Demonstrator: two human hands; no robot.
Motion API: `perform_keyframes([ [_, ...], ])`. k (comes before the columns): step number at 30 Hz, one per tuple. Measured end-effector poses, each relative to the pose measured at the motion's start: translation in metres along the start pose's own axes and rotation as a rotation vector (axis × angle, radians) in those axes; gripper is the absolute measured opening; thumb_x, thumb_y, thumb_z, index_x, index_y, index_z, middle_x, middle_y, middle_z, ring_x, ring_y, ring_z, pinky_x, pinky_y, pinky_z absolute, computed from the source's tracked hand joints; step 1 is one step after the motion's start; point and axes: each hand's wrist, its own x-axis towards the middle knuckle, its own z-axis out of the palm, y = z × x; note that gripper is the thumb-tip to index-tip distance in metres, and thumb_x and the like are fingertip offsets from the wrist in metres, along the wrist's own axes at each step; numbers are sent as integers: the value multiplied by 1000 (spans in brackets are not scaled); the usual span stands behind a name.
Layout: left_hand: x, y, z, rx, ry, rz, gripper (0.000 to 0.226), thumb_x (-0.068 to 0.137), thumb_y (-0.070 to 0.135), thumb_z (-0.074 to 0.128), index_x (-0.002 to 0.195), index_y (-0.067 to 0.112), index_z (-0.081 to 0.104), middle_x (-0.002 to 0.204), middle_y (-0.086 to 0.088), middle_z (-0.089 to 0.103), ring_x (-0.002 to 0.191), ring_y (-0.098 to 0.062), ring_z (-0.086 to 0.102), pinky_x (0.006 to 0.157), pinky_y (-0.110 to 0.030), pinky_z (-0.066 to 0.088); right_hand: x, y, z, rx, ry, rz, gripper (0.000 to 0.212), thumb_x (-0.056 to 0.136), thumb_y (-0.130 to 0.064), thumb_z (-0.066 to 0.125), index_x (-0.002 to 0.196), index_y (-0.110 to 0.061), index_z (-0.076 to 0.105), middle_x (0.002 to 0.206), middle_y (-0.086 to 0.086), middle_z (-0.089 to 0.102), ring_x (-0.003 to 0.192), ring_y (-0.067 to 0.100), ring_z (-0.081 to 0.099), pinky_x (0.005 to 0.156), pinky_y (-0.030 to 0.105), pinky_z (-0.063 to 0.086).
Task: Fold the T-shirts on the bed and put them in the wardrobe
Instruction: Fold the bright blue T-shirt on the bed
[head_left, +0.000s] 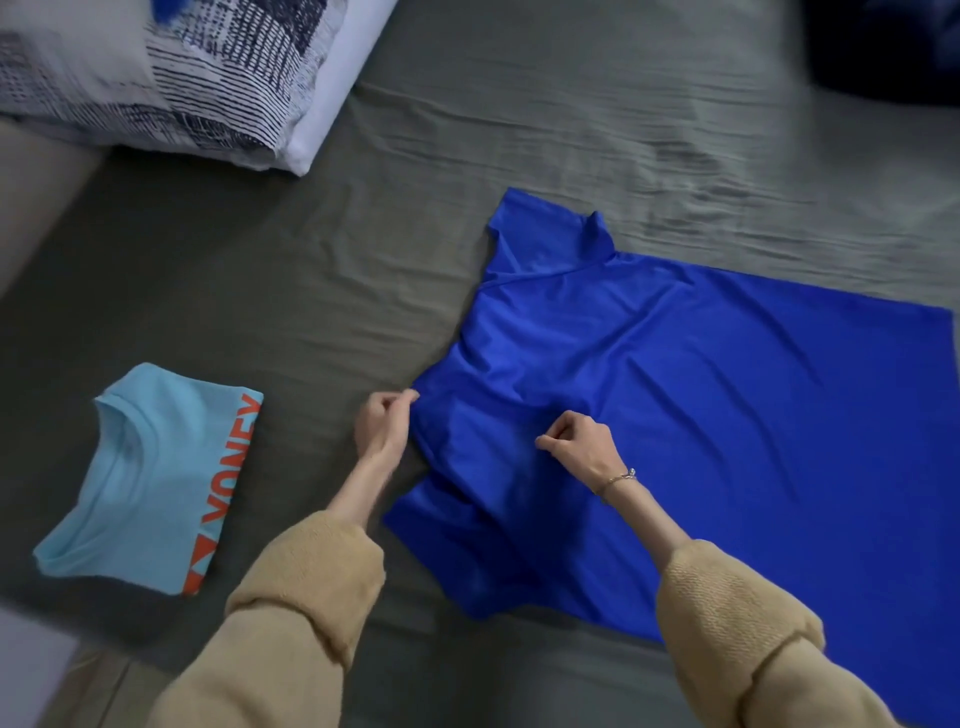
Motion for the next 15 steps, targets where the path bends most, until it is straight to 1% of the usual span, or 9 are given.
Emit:
perform_keyframes([
  [2, -3, -8, -5, 143, -182, 44, 29, 83, 32, 66, 104, 13, 60, 98, -3, 61, 88, -20, 57, 73, -25, 37, -6, -4, 8, -79, 19, -16, 15, 81, -25, 62, 70, -22, 52, 68, -7, 60, 76, 16, 54, 86, 36, 41],
  [3, -5, -10, -8, 140, -280, 53, 33, 78, 31, 69, 104, 15, 57, 95, -3, 62, 82, -19, 59, 68, -24, 40, -9, -7, 12, -94, 2, -37, 14, 82, -25, 61, 70, -22, 53, 66, -8, 60, 76, 16, 55, 87, 37, 40],
  [5, -11, -14, -13, 67, -480, 39, 37, 75, 17, 72, 107, 14, 53, 91, -2, 64, 69, -9, 61, 61, -17, 47, -19, -16, 22, -61, -80, -112, 16, 81, -24, 61, 68, -21, 53, 60, -7, 62, 69, 13, 57, 82, 37, 47],
  [6, -13, -16, -16, 82, -530, 42, 37, 76, 13, 72, 108, 11, 55, 94, -3, 66, 69, -4, 63, 62, -15, 50, -25, -22, 26, -53, -131, -163, 18, 81, -23, 62, 66, -21, 53, 57, -7, 61, 63, 11, 57, 78, 38, 50],
  [9, -18, -19, -21, 12, -506, 59, 27, 81, 8, 69, 107, 4, 63, 106, -8, 67, 83, -7, 66, 70, -15, 51, -44, -34, 43, -172, -214, -363, 20, 78, -32, 68, 70, -24, 52, 63, -7, 62, 66, 14, 59, 70, 34, 50],
  [10, -18, -19, -23, -29, -479, 48, 35, 82, 10, 69, 115, 2, 61, 112, -9, 65, 96, -12, 64, 81, -19, 51, -52, -38, 49, -277, -238, -457, 22, 77, -39, 68, 78, -24, 53, 69, -8, 63, 72, 15, 60, 68, 32, 47],
  [12, -21, -19, -27, -70, -461, 23, 59, 80, 16, 71, 132, 1, 50, 127, -8, 58, 118, -20, 55, 101, -31, 43, -66, -38, 66, -580, -220, -653, 43, 75, -50, 67, 104, -22, 50, 89, -6, 65, 85, 17, 60, 63, 31, 37],
  [13, -21, -19, -28, -88, -474, 23, 60, 78, 18, 72, 131, 2, 50, 126, -6, 58, 117, -21, 55, 103, -35, 42, -71, -37, 73, -724, -211, -719, 53, 76, -52, 65, 115, -21, 46, 99, -3, 64, 91, 20, 59, 62, 32, 33],
  [15, -23, -20, -29, -101, -506, 43, 28, 80, 12, 69, 106, 6, 58, 106, -7, 66, 101, -22, 60, 92, -36, 47, -76, -30, 90, -910, -183, -758, 57, 81, -45, 64, 126, -17, 41, 109, 4, 59, 97, 25, 59, 59, 33, 29],
])
